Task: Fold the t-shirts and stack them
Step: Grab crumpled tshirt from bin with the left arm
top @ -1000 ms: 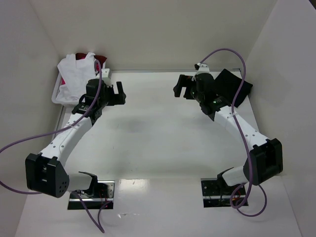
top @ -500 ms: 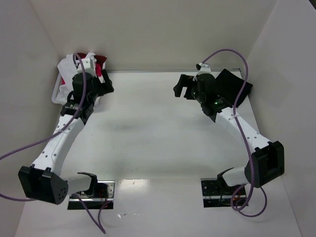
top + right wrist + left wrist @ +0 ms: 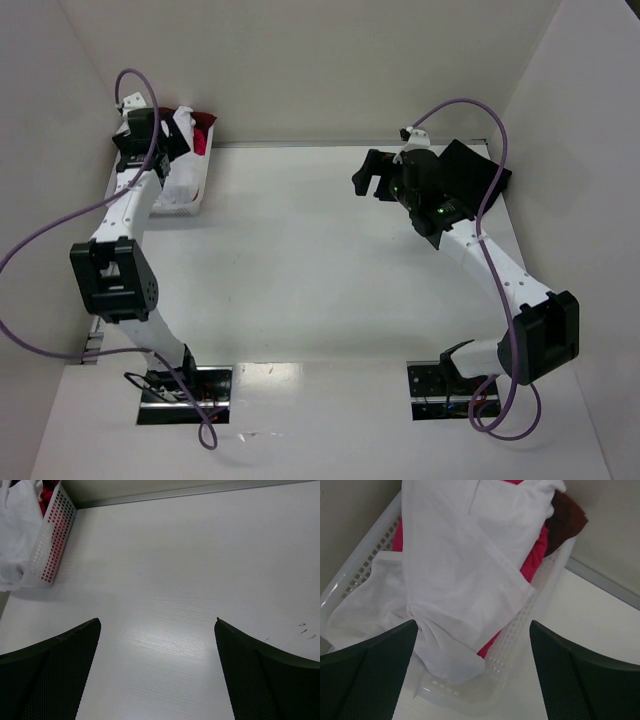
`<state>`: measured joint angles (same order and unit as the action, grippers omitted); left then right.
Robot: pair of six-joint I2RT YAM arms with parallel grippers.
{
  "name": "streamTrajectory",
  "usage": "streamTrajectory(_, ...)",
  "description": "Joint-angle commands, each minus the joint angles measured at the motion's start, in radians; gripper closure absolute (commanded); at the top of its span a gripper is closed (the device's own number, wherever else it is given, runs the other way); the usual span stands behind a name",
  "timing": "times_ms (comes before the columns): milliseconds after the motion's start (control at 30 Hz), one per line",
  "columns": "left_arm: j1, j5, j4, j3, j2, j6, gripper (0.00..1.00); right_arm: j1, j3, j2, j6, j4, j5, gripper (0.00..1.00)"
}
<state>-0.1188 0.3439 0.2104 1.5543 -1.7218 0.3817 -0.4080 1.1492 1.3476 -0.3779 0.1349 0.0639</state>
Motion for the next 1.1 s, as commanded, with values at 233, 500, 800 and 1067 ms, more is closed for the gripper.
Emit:
streamTrajectory(233,-0.122,0.004,-0.002,0.185,-0.251,0.019,0.00,-0.008,-0.011,0.007,-0.015,-0.037,-0.035,0.00)
streamTrajectory(500,-0.202,-0.086,-0.032,0.214,-0.337,-0.023,0.00,-0.008,-0.002,0.025,0.005,-0.027,-0.044,0.00)
streamTrajectory(800,-0.246,-0.221,-0.083,0.225,-0.421,-0.035,0.00,-0.008,-0.011,0.025,0.014,-0.027,-0.026,0.00)
streamTrajectory(1067,-0.266,-0.244,-0.083,0.260,-0.479,-0.035,0.10,-0.008,-0.002,0.044,0.014,-0.027,-0.026,0.00)
